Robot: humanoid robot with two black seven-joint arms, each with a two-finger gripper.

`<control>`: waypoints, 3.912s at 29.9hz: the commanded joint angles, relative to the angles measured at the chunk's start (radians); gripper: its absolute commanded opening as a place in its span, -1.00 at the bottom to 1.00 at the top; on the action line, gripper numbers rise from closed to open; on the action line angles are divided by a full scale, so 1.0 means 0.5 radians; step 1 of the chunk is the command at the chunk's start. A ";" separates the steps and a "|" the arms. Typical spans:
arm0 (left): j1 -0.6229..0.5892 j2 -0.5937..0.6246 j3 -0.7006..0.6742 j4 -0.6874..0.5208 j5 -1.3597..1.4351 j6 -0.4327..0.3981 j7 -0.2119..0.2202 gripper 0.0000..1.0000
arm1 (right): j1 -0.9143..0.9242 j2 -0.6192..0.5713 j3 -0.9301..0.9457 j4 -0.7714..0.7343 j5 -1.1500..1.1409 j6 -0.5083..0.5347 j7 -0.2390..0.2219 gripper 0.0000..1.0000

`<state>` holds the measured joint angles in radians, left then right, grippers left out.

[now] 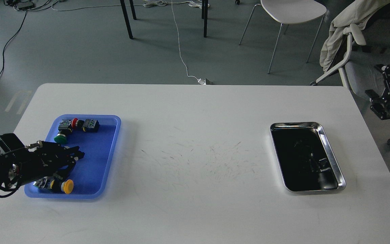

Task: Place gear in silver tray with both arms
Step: 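Grasp a black gear in the blue tray with the left gripper, then carry the black gear with the left gripper toward the silver tray, then open the left gripper and set the gear on the table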

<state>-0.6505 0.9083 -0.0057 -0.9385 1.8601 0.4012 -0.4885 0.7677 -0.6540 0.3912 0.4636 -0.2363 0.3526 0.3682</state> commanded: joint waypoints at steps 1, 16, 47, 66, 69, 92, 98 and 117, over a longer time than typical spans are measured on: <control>-0.067 0.012 -0.007 -0.068 -0.133 -0.011 0.000 -0.84 | -0.001 0.001 -0.003 -0.001 0.000 -0.003 0.000 0.76; -0.346 -0.114 -0.059 -0.482 -0.625 -0.042 0.000 -0.84 | 0.017 0.032 0.037 -0.031 0.006 0.007 -0.006 0.84; -0.546 -1.203 0.048 -0.194 -0.391 -0.428 0.000 -0.81 | 0.008 0.032 0.147 -0.068 0.264 -0.003 -0.018 0.85; -0.460 -1.817 0.153 0.481 -0.413 -0.431 0.000 -0.76 | 0.005 0.032 0.138 -0.071 0.267 0.000 -0.009 0.86; -0.445 -1.817 0.153 0.481 -0.416 -0.431 0.000 -0.75 | 0.002 0.032 0.138 -0.068 0.267 0.000 -0.009 0.86; -0.435 -1.811 0.119 0.466 -0.523 -0.434 0.000 -0.19 | 0.005 0.029 0.123 -0.068 0.264 0.010 -0.009 0.86; -0.506 -1.682 0.100 0.447 -0.906 -0.425 0.000 0.01 | 0.026 0.016 0.114 -0.062 0.261 0.013 -0.015 0.86; -0.727 -0.998 -0.102 0.450 -2.167 -0.437 0.000 0.96 | 0.152 -0.002 0.031 0.061 0.108 0.025 -0.028 0.87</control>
<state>-1.0189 0.3827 -0.0534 -0.7159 0.8559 0.1829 -0.4886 0.8188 -0.6538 0.4349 0.4725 -0.1329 0.3646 0.3550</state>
